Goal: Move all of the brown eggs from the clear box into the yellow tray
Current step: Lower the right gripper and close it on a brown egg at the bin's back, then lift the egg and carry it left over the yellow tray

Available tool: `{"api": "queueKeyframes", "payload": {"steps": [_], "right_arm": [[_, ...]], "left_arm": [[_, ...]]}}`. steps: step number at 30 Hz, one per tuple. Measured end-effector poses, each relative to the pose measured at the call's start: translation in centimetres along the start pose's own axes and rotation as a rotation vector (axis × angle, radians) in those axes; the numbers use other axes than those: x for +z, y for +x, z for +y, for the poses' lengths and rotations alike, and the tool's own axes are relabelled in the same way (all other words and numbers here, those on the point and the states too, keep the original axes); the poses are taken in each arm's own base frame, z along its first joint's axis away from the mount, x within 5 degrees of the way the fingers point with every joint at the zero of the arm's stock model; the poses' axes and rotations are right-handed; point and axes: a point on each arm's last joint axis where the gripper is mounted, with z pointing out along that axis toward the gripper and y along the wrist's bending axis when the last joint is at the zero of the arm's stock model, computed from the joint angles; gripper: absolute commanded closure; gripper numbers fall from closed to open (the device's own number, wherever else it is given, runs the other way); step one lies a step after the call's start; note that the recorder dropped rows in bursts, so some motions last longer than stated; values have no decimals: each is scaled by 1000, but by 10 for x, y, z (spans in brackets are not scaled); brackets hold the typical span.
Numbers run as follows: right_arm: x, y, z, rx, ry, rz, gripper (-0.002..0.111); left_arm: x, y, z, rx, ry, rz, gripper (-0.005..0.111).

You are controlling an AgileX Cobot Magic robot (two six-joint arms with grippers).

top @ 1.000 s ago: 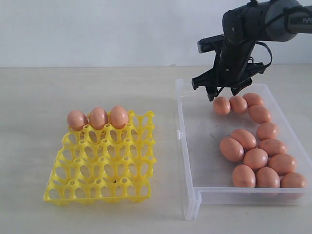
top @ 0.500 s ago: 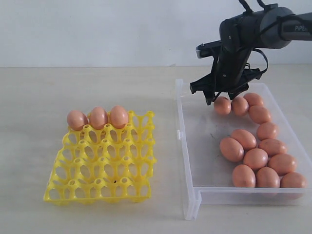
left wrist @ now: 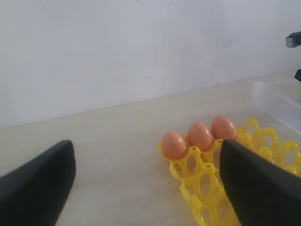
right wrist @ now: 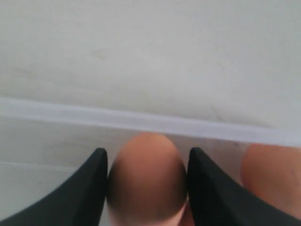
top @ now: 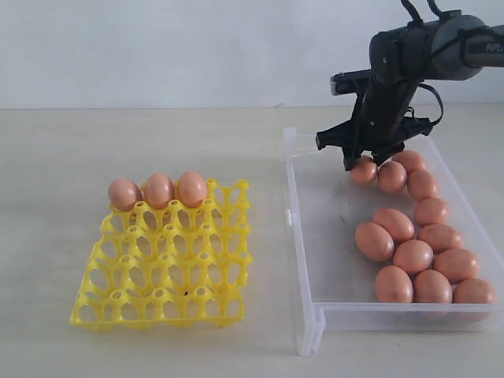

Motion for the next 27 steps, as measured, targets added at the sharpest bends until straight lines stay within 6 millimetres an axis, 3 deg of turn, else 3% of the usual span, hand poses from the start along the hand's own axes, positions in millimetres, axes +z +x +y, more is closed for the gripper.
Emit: {"api": "queueKeyframes", "payload": {"steps": [4,8,13,18,22,27], "right_arm": [[8,-2,10,-51,-60,-165,108],[13,15,32,-127,-119,-409,108],[21,59,30,-138,-165,-715,108],[3,100,25,-117,-251,-1128,108],[-3,110,21,-79,-337,-1177,108],[-6,115,37,-181,-520,-1145,108]], "left_arm": [[0,0,0,0,0,0,29],[0,0,0,0,0,0,29],[0,0,0,0,0,0,29],[0,0,0,0,0,0,29],[0,0,0,0,0,0,29],[0,0,0,0,0,0,29]]}}
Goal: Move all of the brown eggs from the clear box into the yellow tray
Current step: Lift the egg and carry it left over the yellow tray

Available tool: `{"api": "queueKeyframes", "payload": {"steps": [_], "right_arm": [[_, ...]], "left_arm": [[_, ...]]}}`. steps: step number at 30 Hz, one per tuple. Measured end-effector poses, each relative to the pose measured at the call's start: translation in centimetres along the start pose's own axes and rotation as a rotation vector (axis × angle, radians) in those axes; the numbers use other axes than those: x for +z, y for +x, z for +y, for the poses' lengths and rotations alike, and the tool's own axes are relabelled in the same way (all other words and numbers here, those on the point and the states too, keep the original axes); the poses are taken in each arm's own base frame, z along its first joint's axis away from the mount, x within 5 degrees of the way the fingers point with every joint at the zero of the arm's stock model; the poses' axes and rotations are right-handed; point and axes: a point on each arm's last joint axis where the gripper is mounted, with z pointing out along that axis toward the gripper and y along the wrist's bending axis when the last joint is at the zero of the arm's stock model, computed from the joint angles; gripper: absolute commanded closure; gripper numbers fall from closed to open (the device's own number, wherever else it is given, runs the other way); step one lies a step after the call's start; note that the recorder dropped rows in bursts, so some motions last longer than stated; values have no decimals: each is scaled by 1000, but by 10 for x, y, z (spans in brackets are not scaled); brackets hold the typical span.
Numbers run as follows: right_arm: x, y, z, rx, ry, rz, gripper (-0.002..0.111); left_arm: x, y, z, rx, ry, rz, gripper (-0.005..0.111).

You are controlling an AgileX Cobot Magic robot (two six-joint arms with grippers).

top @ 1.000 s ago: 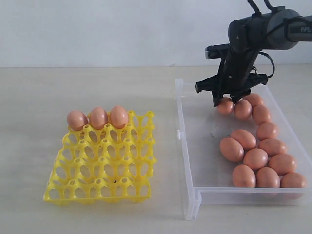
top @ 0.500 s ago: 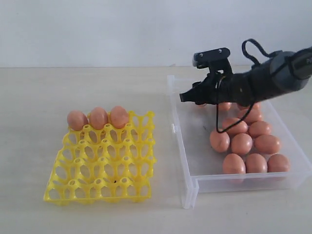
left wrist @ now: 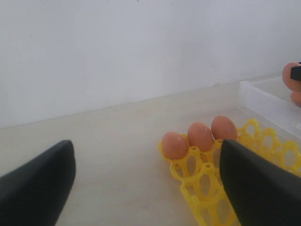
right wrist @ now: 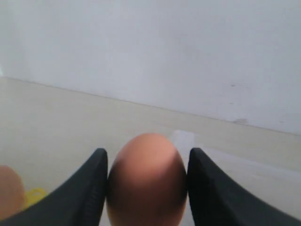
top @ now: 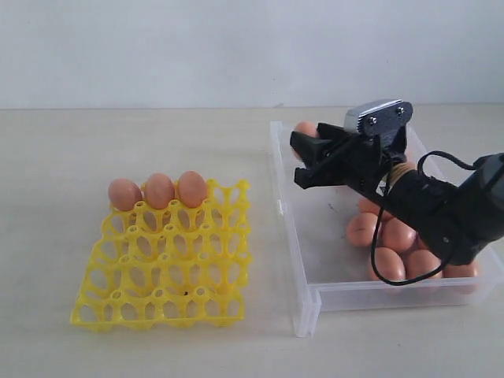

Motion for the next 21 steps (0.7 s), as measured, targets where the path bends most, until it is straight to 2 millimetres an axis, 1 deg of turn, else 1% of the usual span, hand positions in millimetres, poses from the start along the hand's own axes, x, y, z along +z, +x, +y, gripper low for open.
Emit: {"api": "queueKeyframes", "payload": {"steps": [4,9,12,16,21], "right_arm": [[6,-3,11,47,-140,12,108],[12,-8,19,113,-256,30,108],[17,-12,28,103,-336,38,108],[24,-15,47,75,-423,38,108],[28,-15,65,42,-505,44,108]], "left_arm": [[0,0,0,0,0,0,29],[0,0,0,0,0,0,29],[0,0,0,0,0,0,29],[0,0,0,0,0,0,29],[0,0,0,0,0,0,29]]}}
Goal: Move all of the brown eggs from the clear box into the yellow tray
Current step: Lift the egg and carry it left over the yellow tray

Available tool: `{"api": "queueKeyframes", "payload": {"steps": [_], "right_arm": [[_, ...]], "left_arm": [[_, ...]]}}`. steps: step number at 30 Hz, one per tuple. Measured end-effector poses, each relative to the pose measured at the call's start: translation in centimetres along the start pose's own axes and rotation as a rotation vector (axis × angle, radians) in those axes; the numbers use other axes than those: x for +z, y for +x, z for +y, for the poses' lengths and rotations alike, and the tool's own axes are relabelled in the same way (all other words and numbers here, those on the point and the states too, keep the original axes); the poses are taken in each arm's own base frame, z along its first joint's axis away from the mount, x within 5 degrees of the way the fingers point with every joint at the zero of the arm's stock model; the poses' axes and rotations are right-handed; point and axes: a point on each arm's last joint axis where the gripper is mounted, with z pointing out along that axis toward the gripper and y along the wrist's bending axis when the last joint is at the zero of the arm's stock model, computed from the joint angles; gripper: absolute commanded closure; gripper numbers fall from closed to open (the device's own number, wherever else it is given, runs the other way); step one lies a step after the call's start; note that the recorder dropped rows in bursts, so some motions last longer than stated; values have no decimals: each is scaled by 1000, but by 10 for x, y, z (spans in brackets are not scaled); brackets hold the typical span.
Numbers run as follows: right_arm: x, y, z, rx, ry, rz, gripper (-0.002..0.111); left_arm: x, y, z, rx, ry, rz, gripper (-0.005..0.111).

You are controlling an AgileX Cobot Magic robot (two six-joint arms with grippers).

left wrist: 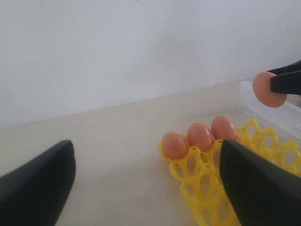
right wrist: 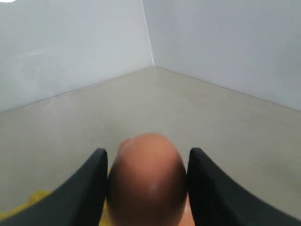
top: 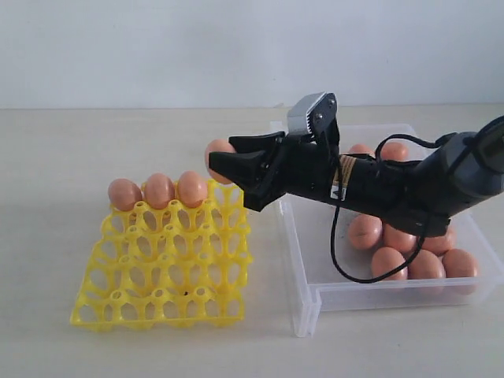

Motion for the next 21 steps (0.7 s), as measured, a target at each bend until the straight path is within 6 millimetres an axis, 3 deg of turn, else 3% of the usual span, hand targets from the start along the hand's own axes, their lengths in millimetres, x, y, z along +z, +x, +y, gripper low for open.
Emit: {"api": "queueKeyframes", "payload": {"steps": [5,12,21], "right_arm": [[7,11,2,-23,-12,8,108],[20,38,-19,41,64,46,108],[27,37,-29,66,108,97,108]], "left_arm": [[0,0,0,0,0,0,29],[0,0,0,0,0,0,29],[0,0,0,0,0,0,29]]}}
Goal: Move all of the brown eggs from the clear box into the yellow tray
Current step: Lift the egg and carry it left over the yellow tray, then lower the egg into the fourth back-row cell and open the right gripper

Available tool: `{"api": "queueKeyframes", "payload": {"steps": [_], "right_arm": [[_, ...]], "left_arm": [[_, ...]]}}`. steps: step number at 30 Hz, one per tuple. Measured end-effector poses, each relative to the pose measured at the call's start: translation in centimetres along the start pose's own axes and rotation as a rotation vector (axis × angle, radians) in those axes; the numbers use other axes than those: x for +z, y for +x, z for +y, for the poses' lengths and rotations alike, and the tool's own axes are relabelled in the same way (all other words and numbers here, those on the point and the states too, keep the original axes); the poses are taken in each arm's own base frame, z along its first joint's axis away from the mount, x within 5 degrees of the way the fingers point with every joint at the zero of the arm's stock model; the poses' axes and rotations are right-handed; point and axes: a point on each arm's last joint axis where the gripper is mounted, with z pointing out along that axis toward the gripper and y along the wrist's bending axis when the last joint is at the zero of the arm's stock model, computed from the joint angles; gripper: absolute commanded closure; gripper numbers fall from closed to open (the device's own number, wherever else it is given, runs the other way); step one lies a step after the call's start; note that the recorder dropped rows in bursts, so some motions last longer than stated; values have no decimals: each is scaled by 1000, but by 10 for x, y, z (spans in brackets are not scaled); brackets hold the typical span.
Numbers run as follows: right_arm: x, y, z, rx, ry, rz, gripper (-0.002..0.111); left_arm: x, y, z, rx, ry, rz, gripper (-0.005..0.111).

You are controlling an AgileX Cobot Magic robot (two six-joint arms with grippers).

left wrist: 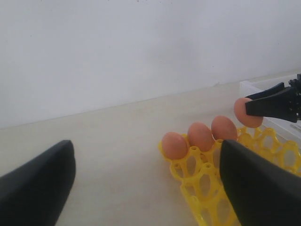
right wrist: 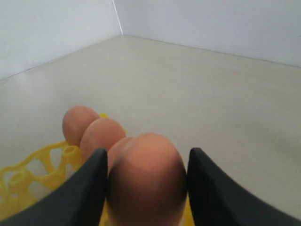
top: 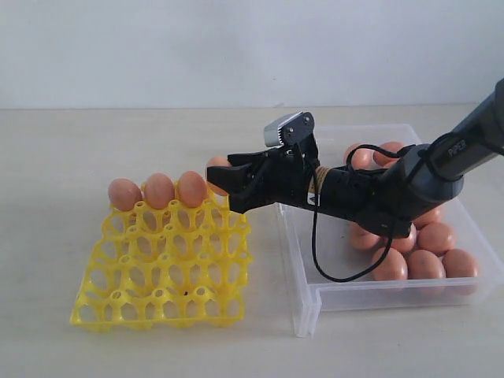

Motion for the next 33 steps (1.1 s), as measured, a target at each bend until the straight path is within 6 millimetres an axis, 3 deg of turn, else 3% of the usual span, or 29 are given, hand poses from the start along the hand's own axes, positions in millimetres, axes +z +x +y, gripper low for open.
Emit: {"api": "queueKeyframes", "payload": {"steps": [15,27,33], "right_arm": [[2,2,-2,2,15,58,108],[2,7,6,-117,-80,137,108],[3,8,5,-126,-45,165,106]], "left_arm": [[0,0,0,0,0,0,29],[0,0,0,0,0,0,29],[0,0,0,0,0,0,29]]}}
